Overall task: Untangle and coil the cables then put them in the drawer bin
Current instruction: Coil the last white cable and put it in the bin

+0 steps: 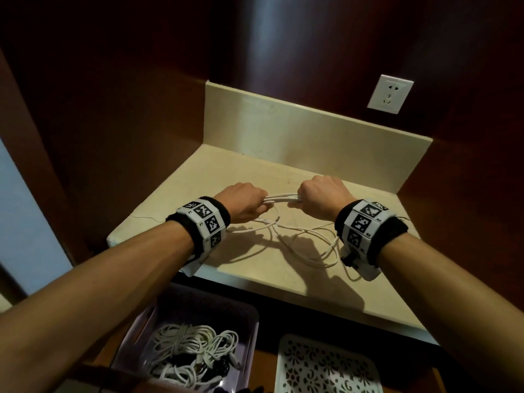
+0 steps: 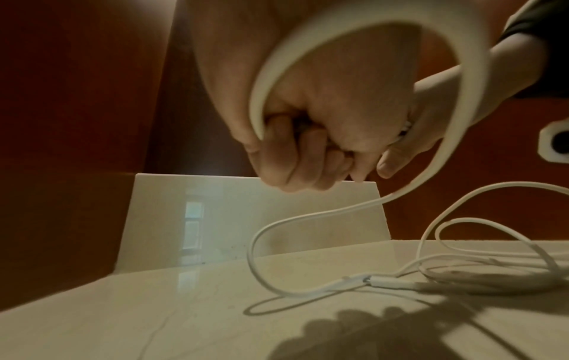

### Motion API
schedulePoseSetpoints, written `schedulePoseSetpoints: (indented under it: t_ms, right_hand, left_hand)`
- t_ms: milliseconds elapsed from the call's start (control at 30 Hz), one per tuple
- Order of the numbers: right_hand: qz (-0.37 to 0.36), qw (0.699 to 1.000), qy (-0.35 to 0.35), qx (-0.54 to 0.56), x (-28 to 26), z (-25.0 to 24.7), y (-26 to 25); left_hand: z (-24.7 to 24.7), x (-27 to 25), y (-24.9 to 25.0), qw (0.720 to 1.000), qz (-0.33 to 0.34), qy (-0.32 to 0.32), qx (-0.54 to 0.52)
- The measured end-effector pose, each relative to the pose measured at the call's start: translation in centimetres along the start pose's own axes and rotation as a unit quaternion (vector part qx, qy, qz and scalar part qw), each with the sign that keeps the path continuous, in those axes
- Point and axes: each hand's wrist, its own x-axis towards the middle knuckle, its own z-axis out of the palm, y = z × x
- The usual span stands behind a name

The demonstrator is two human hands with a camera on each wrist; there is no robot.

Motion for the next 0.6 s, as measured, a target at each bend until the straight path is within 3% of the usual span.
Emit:
schedulePoseSetpoints:
  t_ms: [233, 400, 600]
  right_hand:
    - [-0.04, 0.998, -0.002, 0.054, 0.6, 0.9, -1.7]
    - [-0.016, 0.994, -0.015, 0.104, 0.9, 1.2, -1.5]
    - [0.012, 0.994, -0.031, 0.101, 0.7, 1.9, 0.2]
  left_hand:
    - [-0.2, 0.1, 0.1, 0.998, -0.023, 0.026, -0.055]
    - [-0.4, -0.1, -0.3, 0.988, -0.03, 0.063, -0.134]
    - [-1.5, -0.5, -2.2, 0.991, -0.068, 0.08, -0.079]
